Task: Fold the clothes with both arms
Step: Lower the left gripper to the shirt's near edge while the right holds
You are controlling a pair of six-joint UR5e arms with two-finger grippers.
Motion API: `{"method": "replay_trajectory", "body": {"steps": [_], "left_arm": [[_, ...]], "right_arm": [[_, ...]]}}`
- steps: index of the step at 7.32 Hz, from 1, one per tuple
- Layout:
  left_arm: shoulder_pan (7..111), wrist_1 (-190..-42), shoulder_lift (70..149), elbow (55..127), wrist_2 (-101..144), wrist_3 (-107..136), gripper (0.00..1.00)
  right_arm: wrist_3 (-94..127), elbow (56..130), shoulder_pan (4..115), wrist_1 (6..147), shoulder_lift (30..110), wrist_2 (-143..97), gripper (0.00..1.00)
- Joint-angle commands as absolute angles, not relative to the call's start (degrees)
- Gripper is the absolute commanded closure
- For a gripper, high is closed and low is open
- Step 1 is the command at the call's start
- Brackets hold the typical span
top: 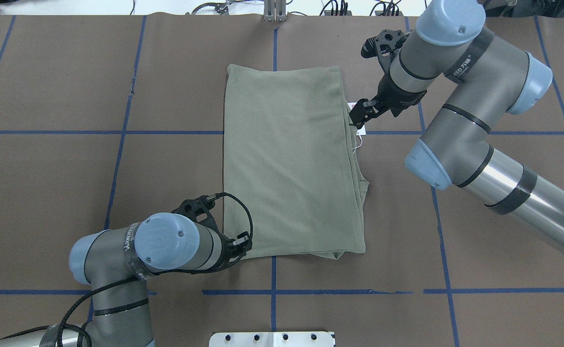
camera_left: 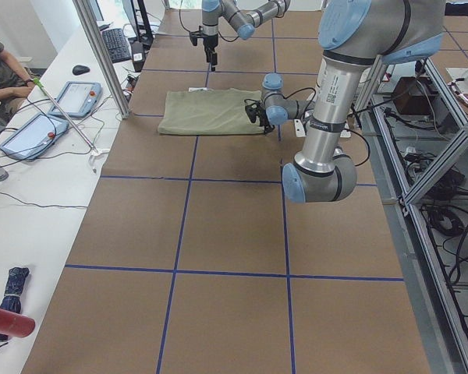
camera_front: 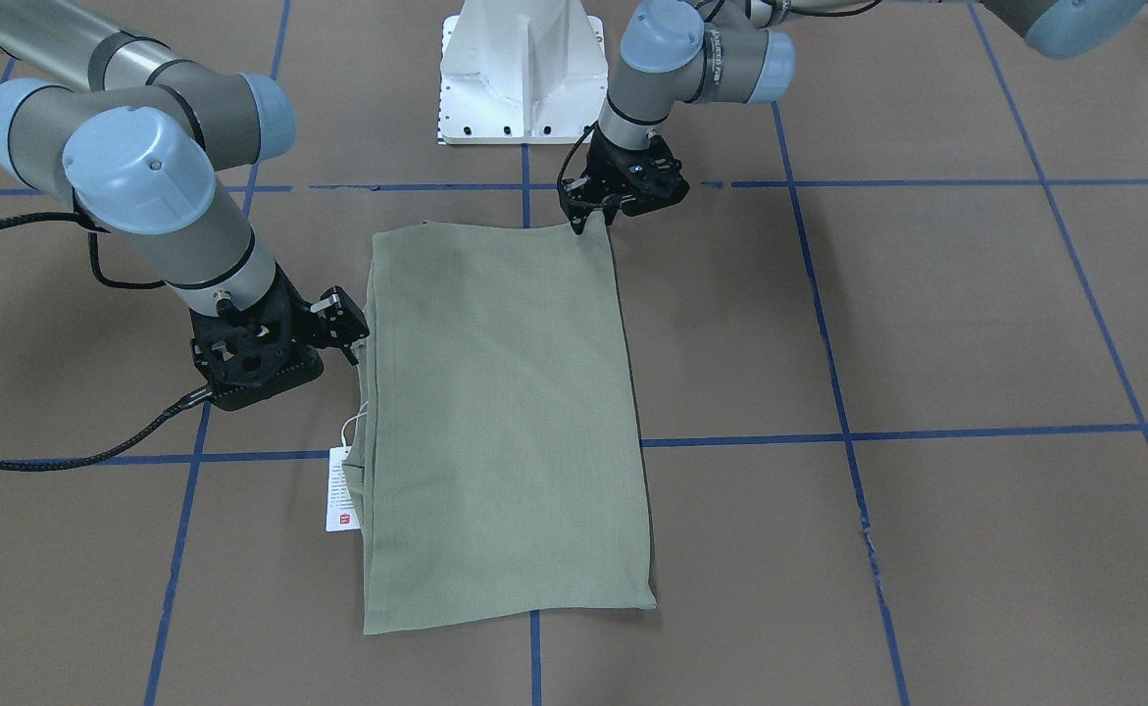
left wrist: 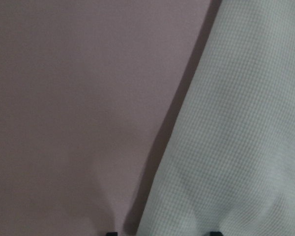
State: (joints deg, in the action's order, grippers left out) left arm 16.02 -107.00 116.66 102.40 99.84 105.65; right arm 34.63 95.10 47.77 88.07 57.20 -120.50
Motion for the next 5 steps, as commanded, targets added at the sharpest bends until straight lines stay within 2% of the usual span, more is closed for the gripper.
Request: {"method": "replay_trajectory", "body": {"steps": [1, 4, 5], "left_arm": [[16.08, -106.96, 116.54, 102.39, 99.84, 105.64, 0.52], [16.35, -106.96, 116.54, 102.57, 99.76, 105.64, 0.65], [16.35, -106.96, 116.54, 102.83, 99.76, 105.64, 0.74]], "right_arm": [[34.54, 95.01, 47.73, 88.07, 57.22, -120.5, 0.0], [34.54, 95.01, 47.72, 88.07, 57.66, -120.5, 0.0], [34.54, 95.1, 47.72, 87.98, 57.92, -120.5, 0.0]]}}
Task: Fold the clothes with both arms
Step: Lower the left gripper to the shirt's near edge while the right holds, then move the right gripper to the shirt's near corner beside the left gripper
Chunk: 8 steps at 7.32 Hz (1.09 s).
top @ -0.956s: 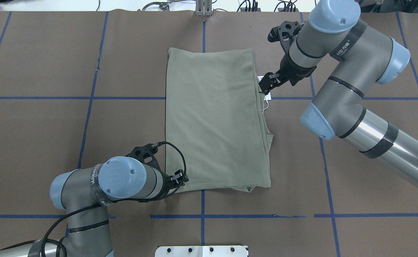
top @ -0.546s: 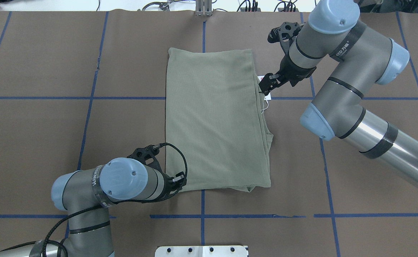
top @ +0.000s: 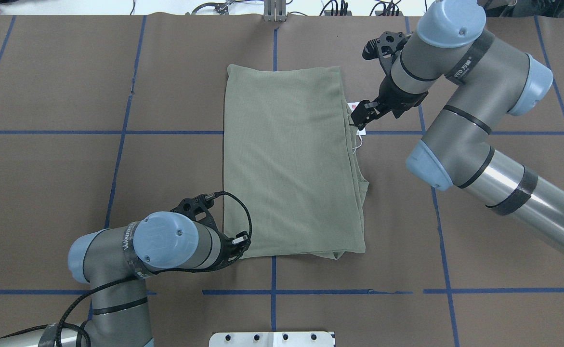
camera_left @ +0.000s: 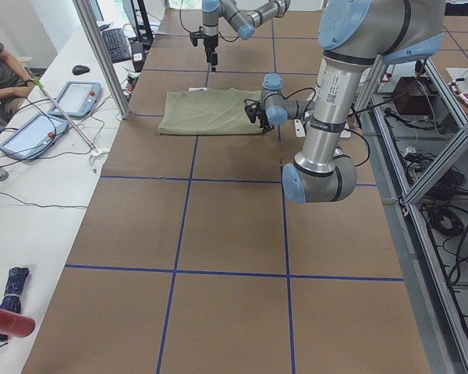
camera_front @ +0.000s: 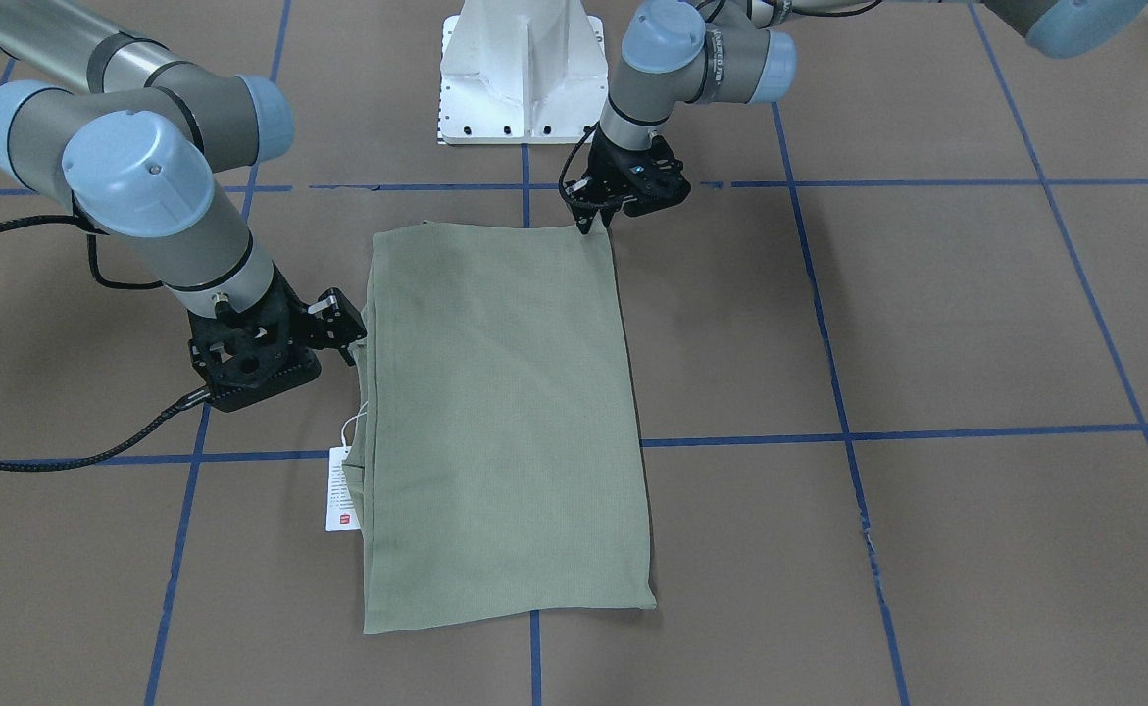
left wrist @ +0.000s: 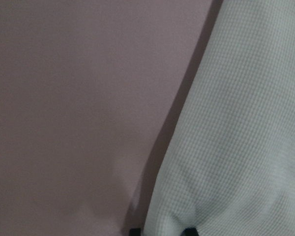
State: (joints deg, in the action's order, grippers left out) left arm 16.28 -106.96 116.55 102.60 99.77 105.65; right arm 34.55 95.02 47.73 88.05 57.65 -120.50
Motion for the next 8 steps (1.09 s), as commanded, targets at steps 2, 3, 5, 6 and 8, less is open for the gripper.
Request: {"method": "replay_trajectory", "body": {"steps": [2, 3, 5, 6, 8], "left_arm": [[16.35, -106.96, 116.37, 103.62, 99.76, 105.64, 1.0], [16.35, -106.96, 116.19, 104.15, 99.76, 105.47, 1.0], [15.82, -104.7, 116.19, 108.61, 99.93, 104.86, 1.0], [15.82, -104.16, 116.1, 110.2, 100.19, 104.77, 1.0], [15.73, -104.06, 116.1, 110.21, 100.28, 104.59, 1.0]], "right_arm": [[34.63, 95.27, 47.72, 88.07, 58.27, -120.5, 0.0], [36.28, 95.97, 47.38, 88.07, 58.36, -120.59, 0.0], [50.71, 99.47, 41.78, 87.98, 59.15, -120.5, 0.0], [64.03, 102.36, 37.83, 87.89, 60.11, -120.06, 0.0], [83.57, 106.42, 29.22, 87.63, 63.18, -112.2, 0.0]]}}
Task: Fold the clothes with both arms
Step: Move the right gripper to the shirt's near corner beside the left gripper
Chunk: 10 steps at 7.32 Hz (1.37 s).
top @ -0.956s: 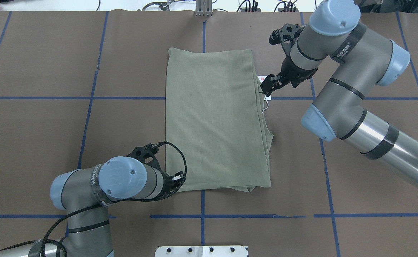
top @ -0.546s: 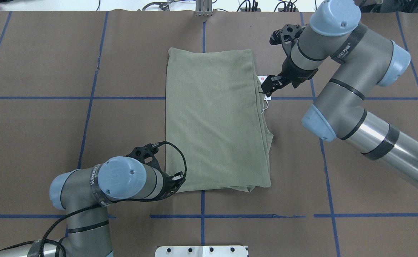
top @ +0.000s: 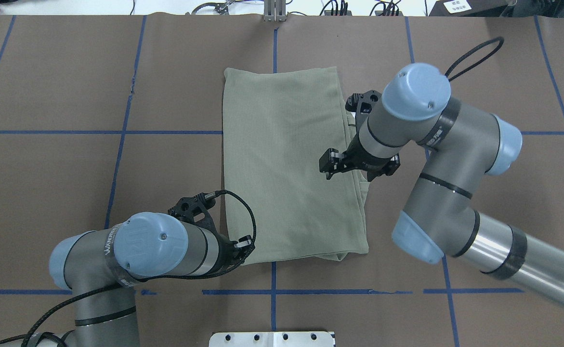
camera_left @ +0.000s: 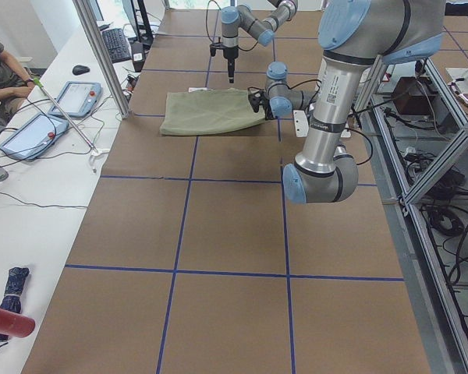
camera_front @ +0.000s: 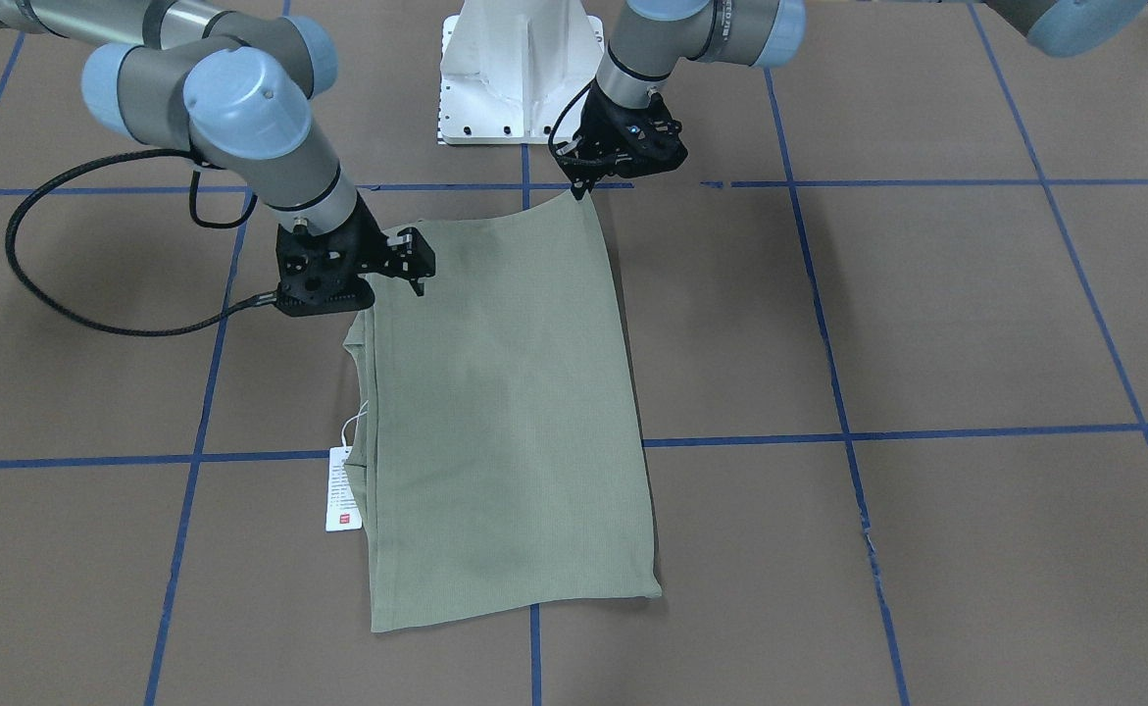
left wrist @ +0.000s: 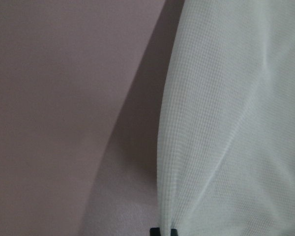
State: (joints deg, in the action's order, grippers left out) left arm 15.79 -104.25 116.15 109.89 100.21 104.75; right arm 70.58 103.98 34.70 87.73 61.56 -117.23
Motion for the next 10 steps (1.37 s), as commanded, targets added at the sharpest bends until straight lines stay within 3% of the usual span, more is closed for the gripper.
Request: {"method": "replay_trajectory", "body": {"steps": [1, 4, 10], "left_arm": [[15.73, -104.06, 116.02, 110.04, 100.28, 104.5, 1.0], [14.59, -104.15, 116.45, 109.69, 100.28, 104.5, 1.0], [14.59, -104.15, 116.46, 109.69, 100.28, 104.5, 1.0]], "right_arm": [[91.59, 107.83, 25.96, 87.54, 64.85, -109.19, 0.0], [101.76, 114.24, 19.88, 87.54, 72.93, -102.4, 0.0], [106.0, 109.0, 15.64, 87.54, 67.34, -99.84, 0.0]]}}
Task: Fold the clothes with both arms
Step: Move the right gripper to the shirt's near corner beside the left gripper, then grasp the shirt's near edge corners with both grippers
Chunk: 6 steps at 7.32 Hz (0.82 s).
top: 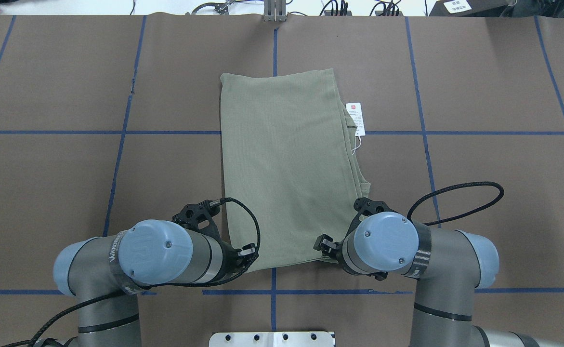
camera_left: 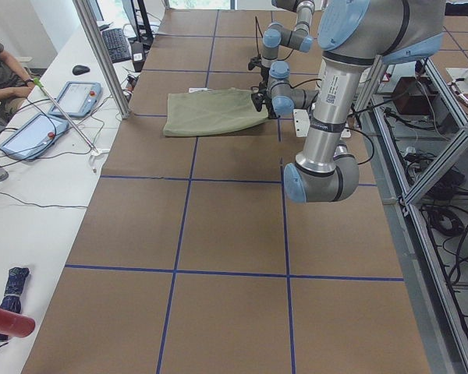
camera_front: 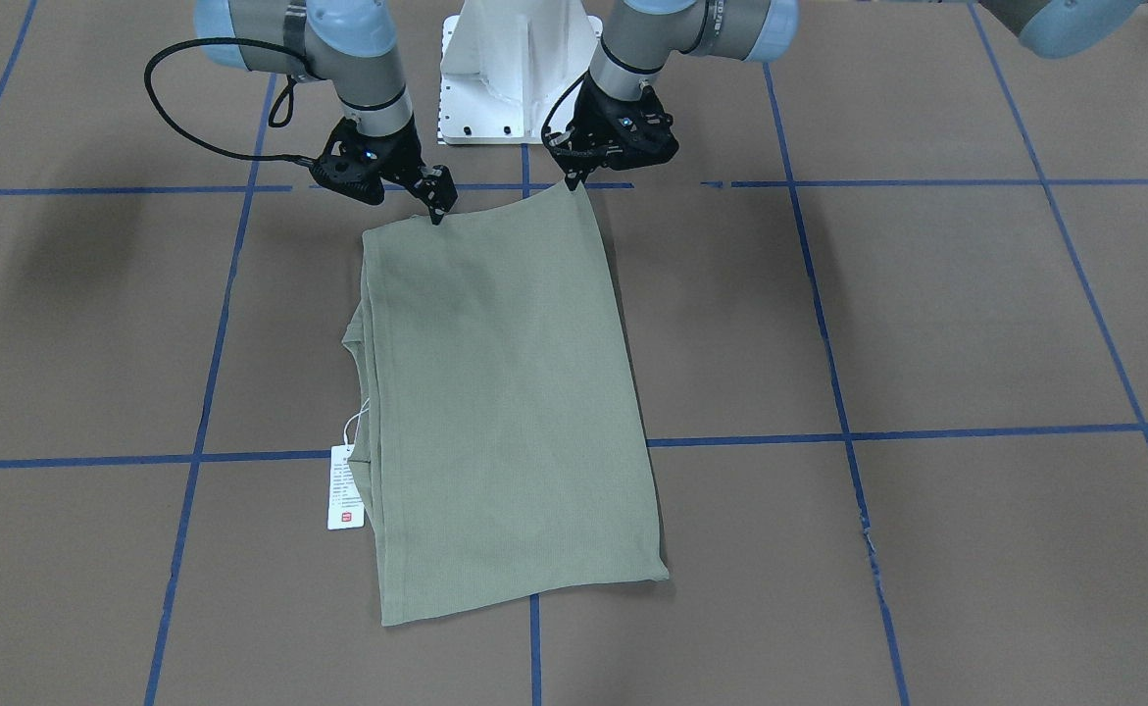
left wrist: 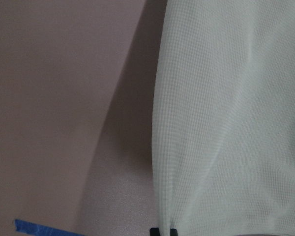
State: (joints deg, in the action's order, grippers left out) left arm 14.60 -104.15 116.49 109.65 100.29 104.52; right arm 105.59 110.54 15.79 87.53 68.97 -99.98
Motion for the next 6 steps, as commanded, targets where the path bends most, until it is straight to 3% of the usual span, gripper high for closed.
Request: {"method": "replay_trajectory", "body": {"steps": [1, 6], "left_arm": [[14.59, -104.15, 116.46, 109.69, 100.28, 104.5, 1.0], [14.59, -104.06, 116.46, 109.69, 100.28, 104.5, 1.0]], "right_arm": [[106.0, 107.94, 15.64, 87.45, 67.15, -99.84, 0.0], [106.26, 108.02, 15.64, 87.54, 67.77, -99.84, 0.0]]}}
